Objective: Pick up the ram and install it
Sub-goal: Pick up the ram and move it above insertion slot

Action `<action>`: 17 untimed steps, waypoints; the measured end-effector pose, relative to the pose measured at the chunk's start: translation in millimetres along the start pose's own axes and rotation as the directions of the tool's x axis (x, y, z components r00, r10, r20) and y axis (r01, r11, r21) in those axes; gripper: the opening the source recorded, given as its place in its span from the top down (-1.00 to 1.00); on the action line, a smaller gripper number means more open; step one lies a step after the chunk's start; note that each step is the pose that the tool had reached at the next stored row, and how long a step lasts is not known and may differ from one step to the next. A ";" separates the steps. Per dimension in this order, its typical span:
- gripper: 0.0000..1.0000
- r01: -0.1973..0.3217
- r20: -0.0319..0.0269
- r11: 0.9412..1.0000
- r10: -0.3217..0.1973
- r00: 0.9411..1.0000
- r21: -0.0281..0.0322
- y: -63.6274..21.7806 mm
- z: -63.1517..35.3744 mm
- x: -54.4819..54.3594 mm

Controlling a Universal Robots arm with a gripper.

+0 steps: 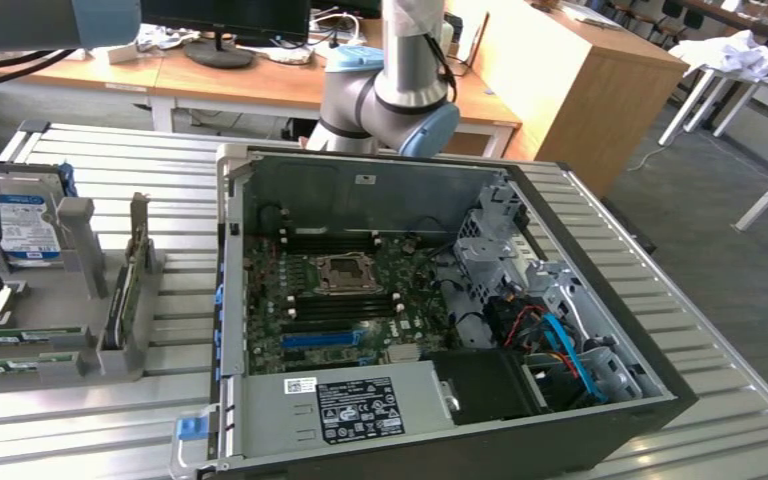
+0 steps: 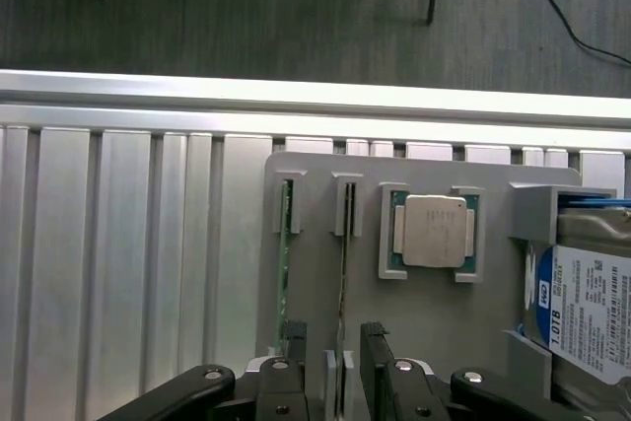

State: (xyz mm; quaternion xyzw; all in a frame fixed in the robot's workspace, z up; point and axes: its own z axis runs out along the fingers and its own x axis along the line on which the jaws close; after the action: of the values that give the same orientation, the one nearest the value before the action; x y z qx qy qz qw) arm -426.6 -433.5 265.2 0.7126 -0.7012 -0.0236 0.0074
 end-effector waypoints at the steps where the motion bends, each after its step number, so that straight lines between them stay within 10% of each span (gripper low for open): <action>1: 0.29 0.000 0.000 1.000 0.000 1.000 0.000 0.1 0.0 1.8; 17: 0.29 0.000 0.000 1.000 0.000 1.000 0.000 0.4 -0.4 20.9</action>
State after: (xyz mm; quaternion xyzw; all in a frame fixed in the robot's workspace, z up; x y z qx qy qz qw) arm -426.7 -454.5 265.1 0.7125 -0.7012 -0.0236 0.0074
